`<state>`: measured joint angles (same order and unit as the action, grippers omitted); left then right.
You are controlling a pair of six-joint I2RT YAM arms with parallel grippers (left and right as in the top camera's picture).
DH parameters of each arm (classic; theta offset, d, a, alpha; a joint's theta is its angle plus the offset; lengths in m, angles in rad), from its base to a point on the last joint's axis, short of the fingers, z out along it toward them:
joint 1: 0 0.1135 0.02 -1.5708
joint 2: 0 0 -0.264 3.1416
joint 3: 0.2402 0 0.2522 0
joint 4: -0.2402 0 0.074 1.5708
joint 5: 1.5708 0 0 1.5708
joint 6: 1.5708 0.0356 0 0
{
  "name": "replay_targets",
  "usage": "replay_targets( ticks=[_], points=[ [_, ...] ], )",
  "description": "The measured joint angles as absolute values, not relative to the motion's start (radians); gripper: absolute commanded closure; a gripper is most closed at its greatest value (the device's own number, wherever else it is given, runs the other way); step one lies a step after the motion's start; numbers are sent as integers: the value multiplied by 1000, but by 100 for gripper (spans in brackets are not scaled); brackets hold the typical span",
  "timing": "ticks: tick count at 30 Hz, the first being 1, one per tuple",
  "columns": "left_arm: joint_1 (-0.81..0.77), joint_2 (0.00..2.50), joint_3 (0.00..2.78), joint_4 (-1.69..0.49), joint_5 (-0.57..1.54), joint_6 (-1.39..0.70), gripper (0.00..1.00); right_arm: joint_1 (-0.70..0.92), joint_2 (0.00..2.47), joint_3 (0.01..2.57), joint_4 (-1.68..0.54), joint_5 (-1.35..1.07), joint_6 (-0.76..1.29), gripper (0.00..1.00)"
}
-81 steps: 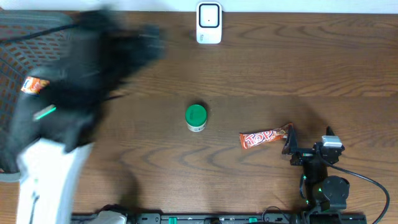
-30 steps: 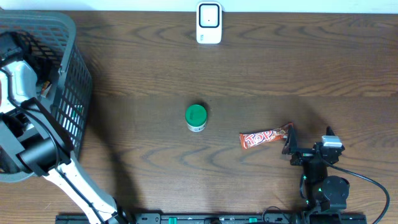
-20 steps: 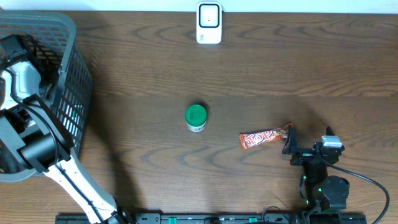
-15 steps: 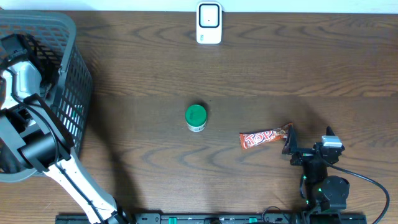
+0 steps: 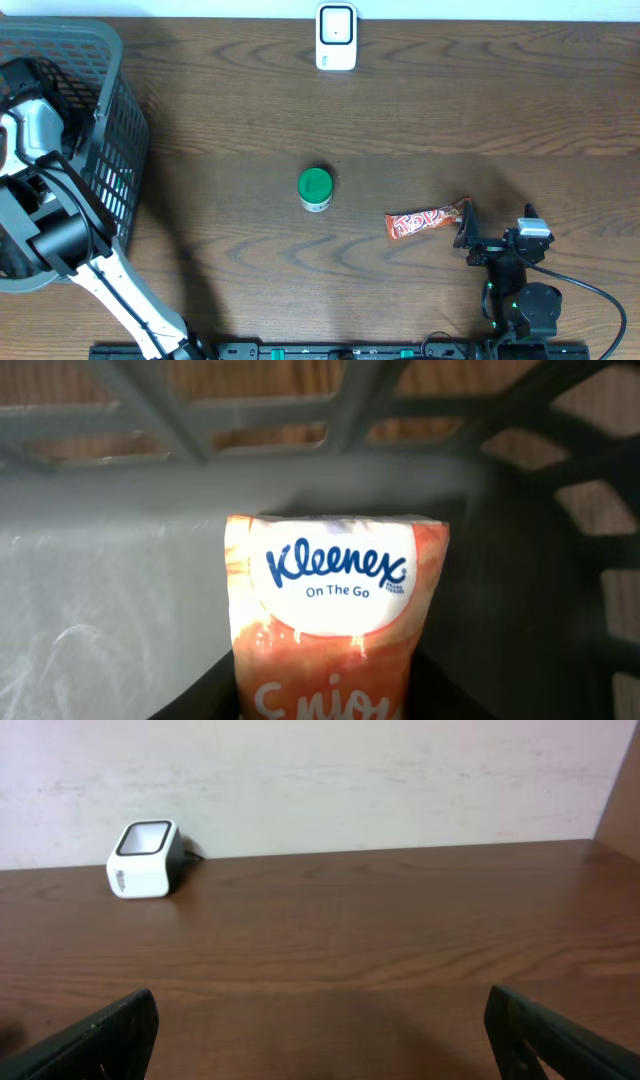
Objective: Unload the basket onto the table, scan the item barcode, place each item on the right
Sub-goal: 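Reach the left gripper into the basket and grasp the Kleenex pack, then carry the Kleenex pack out and place it beside the chocolate bar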
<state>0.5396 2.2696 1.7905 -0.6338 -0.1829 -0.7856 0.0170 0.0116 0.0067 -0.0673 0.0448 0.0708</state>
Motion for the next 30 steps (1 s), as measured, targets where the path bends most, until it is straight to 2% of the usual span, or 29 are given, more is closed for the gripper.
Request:
replay_targets(
  ticks=[8,15,19,24,30],
  points=[
    [550,2126,1755,-760,-152,-740,61,17,12,7,-67,45,70,1],
    [558,1712,1753,-900,-110,-728,61,17,12,7,-67,45,70,1],
    [521,1485,1763,-1019,-13,-709,60,17,12,7,-67,45,70,1],
    [352,1335,1765,-1153,104,-661,61,17,12,7,-67,45,71,1],
    [-33,1304,1759,-1215,154,-531,60,17,12,7,-67,45,71,1]
  ],
)
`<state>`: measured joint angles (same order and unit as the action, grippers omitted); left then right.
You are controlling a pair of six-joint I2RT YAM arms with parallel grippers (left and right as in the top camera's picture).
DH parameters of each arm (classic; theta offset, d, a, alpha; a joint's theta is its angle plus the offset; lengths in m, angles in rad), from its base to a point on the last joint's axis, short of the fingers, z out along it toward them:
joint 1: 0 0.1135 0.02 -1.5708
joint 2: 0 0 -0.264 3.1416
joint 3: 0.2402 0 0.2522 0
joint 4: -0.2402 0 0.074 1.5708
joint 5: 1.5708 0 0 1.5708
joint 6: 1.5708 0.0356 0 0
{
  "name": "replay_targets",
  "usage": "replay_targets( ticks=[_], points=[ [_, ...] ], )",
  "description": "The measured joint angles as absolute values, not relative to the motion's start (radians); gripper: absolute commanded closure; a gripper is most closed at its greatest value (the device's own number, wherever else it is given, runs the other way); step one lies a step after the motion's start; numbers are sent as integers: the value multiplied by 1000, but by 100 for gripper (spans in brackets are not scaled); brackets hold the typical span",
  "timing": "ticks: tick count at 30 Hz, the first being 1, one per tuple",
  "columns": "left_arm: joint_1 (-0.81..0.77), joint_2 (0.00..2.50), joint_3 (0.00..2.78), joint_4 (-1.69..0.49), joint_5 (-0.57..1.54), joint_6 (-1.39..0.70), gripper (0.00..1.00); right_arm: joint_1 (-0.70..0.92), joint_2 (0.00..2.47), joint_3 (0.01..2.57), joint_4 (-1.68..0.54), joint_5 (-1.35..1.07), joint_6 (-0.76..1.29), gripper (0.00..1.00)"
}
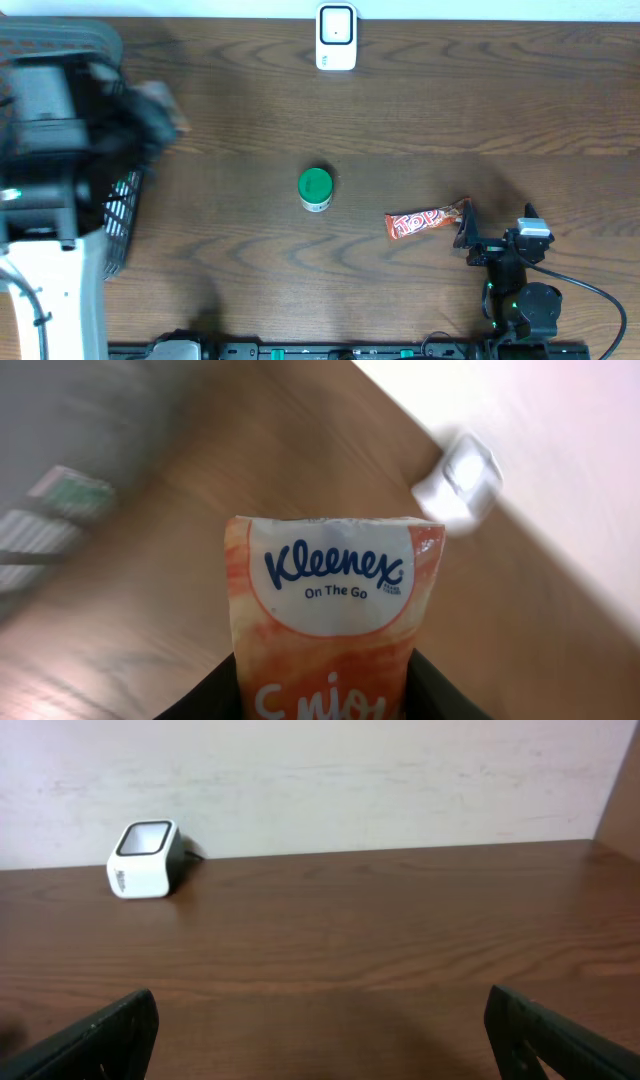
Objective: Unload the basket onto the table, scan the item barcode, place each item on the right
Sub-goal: 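Carry the Kleenex pack out and place it beside the chocolate bar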
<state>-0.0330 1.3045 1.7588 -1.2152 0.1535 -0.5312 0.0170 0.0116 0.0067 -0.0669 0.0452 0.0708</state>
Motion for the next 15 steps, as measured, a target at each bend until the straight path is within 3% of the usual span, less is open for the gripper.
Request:
replay_targets(
  ticks=[7,15],
  points=[
    [-380,1387,1710,-1214,117,-453,61,17,12,7,-67,45,70,1],
    [-636,1618,1698,-1180,98,-312,61,17,12,7,-67,45,70,1]
  ],
)
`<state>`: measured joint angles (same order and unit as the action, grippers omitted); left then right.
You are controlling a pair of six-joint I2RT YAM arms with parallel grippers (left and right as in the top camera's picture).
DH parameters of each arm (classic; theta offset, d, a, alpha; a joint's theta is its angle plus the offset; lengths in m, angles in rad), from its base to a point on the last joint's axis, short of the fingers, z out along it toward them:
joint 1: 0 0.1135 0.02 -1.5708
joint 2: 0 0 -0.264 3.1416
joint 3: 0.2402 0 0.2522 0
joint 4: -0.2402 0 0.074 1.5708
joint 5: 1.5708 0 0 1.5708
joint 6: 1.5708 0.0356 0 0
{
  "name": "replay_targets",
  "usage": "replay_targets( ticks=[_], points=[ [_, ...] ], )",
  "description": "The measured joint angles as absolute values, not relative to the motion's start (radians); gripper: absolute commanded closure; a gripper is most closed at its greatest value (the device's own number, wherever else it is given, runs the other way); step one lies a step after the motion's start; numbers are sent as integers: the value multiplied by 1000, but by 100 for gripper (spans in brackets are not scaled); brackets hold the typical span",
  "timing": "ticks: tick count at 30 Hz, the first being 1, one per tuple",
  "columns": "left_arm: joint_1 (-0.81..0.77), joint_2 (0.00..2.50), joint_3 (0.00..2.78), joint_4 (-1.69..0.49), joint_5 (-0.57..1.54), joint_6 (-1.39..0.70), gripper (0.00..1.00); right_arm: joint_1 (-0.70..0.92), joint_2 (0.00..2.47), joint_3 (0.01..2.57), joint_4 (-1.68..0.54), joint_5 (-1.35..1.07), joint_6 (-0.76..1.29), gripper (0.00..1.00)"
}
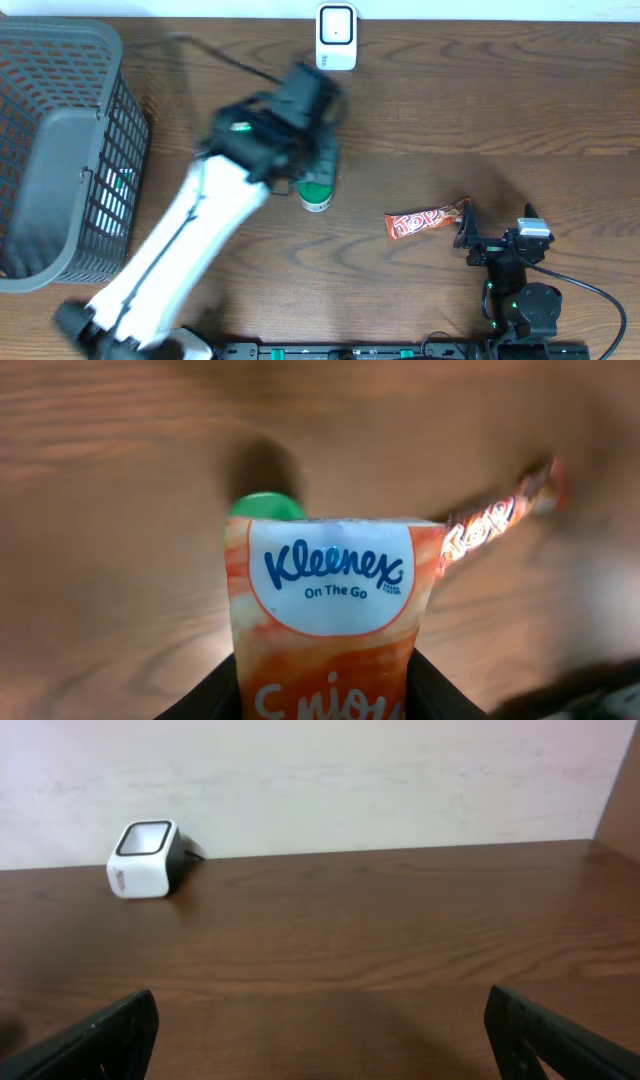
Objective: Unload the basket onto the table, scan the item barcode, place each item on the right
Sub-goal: 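Carry the Kleenex pack out and place it beside the chocolate bar, then move the left gripper back into the basket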
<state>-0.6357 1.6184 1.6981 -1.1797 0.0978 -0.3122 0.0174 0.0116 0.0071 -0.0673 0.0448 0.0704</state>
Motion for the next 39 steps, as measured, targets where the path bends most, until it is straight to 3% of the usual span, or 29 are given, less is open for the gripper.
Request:
replay_targets(
  ticks=[10,21,28,36,39],
  points=[
    [-797,1908,1695,-1033,99,-71,61,17,12,7,-67,45,71,1],
    [-827,2086,1695,-868,99,64,60,17,12,7,-67,45,70,1],
    [-826,2119,1695,-815,70,144,23,17,12,7,-67,45,70,1],
    [-820,2103,1695,-845,-161,162,13,17,12,7,-67,45,70,1],
    [-814,2037,1694,-850,-198,161,4,17,12,7,-67,45,70,1]
  ],
)
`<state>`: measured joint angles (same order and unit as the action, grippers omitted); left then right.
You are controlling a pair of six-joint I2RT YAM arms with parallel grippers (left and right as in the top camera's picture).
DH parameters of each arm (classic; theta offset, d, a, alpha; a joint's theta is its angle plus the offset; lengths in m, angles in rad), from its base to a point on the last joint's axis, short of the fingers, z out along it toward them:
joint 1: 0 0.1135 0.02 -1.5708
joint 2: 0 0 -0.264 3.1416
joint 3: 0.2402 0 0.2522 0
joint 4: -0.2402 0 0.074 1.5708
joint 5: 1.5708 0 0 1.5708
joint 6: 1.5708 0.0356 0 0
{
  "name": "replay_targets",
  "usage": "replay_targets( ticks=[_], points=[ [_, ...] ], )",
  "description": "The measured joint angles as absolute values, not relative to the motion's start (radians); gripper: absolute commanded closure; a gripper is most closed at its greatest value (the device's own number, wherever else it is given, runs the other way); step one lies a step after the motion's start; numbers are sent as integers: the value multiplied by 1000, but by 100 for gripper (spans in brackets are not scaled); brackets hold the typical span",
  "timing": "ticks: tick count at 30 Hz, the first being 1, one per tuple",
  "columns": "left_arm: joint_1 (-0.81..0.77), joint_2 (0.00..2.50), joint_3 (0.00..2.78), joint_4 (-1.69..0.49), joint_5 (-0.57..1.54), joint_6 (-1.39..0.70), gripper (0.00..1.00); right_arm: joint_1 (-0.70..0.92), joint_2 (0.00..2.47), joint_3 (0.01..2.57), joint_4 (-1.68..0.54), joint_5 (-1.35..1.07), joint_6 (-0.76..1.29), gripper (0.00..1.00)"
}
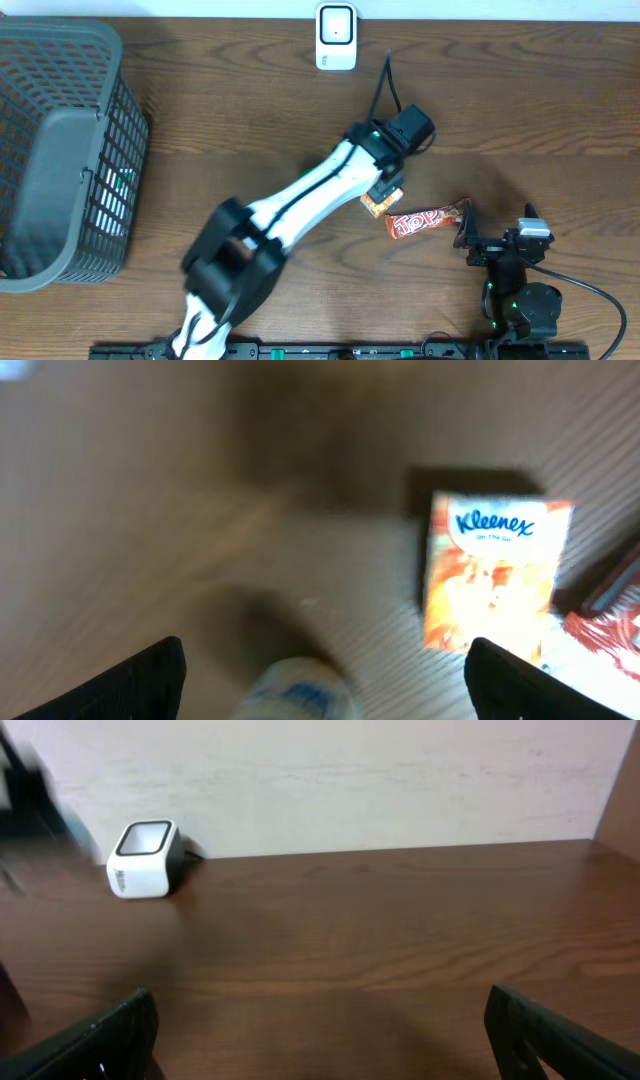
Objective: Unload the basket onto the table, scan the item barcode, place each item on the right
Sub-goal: 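Move the left gripper back into the basket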
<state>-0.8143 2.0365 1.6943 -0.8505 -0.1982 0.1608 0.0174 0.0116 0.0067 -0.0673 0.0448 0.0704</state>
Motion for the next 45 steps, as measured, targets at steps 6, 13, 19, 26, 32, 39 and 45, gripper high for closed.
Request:
replay_targets(
  ticks=[6,13,19,26,32,39,45],
  points=[
    [-784,1662,1705,-824,-215,138,0,17,12,7,-67,45,71,1],
    [-503,1213,1746,-820,-337,20,1,17,12,7,-67,45,71,1],
    [32,1098,1747,-836,-391,-181,1,17,12,7,-67,45,71,1],
    [495,1190,1747,-838,-241,-409,1,17,12,7,-67,45,70,1],
    [641,1387,1744,-954,-116,-559,1,17,12,7,-67,45,71,1],
    [647,1618,1740,-1084,-76,-549,2,17,12,7,-67,45,70,1],
    [647,1752,1740,-1158,-34,-483,2,17,12,7,-67,45,70,1]
  ],
)
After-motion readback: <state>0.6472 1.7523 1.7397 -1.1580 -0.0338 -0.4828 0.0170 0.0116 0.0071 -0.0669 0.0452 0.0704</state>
